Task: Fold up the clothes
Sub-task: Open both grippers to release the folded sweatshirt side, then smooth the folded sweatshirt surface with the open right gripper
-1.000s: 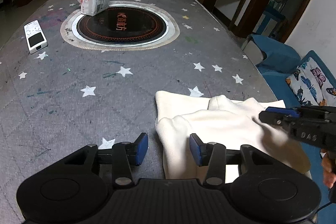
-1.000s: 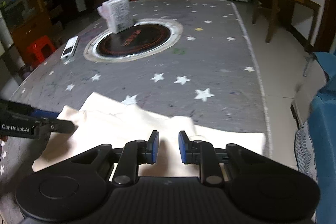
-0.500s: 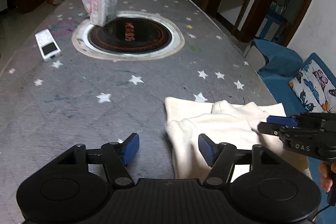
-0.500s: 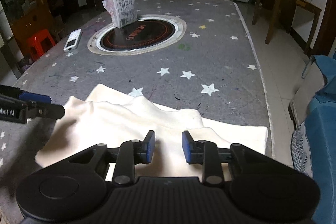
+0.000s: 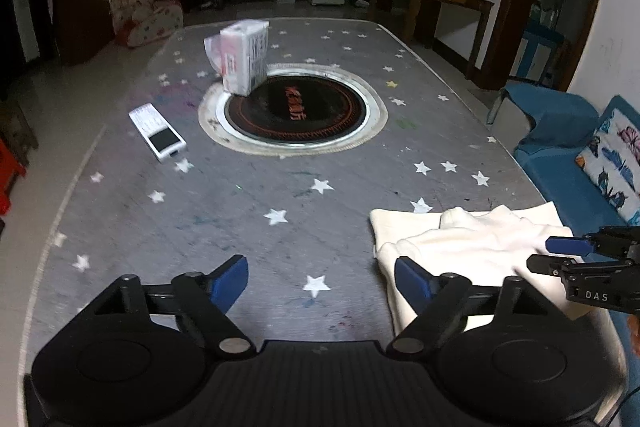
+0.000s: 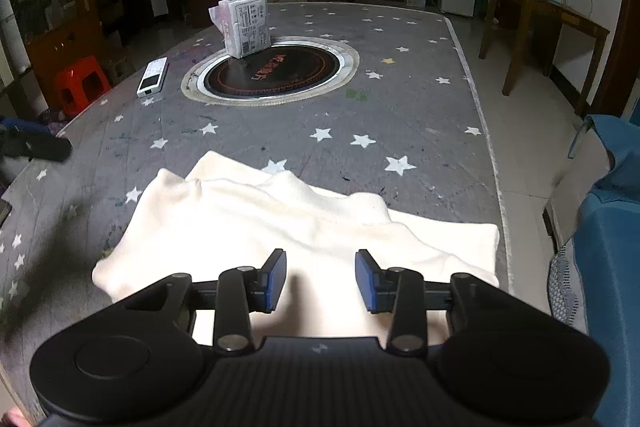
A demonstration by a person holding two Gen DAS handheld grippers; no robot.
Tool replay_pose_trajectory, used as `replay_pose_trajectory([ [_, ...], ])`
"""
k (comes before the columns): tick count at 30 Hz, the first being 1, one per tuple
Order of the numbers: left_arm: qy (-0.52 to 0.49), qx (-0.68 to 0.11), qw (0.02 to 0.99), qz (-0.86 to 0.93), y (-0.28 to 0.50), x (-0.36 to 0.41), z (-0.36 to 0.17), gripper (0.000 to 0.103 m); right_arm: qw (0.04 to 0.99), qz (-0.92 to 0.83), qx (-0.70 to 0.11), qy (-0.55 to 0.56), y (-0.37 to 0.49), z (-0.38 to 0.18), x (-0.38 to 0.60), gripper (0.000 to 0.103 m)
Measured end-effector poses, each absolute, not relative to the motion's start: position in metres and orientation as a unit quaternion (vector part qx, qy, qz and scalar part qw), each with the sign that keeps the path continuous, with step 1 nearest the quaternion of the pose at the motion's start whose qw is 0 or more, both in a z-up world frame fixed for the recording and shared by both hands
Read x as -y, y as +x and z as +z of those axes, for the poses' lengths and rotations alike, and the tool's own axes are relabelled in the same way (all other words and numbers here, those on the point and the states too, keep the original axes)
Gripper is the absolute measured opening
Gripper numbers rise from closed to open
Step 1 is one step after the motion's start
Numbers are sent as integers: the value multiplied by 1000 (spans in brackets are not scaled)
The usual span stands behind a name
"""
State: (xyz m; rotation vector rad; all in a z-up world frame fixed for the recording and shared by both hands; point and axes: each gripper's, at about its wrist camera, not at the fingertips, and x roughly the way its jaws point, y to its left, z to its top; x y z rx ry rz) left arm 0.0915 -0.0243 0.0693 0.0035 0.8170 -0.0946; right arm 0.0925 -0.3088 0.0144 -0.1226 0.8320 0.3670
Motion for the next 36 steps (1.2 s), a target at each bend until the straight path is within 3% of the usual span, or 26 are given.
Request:
replay_pose_trajectory([
  [6, 19, -372, 926, -59, 74, 38, 67, 97, 894, 177, -407, -55, 77, 10, 311, 40],
  [36, -20, -402, 911, -92, 73, 90, 6, 97, 904, 122, -404, -63, 32, -14, 332, 40],
])
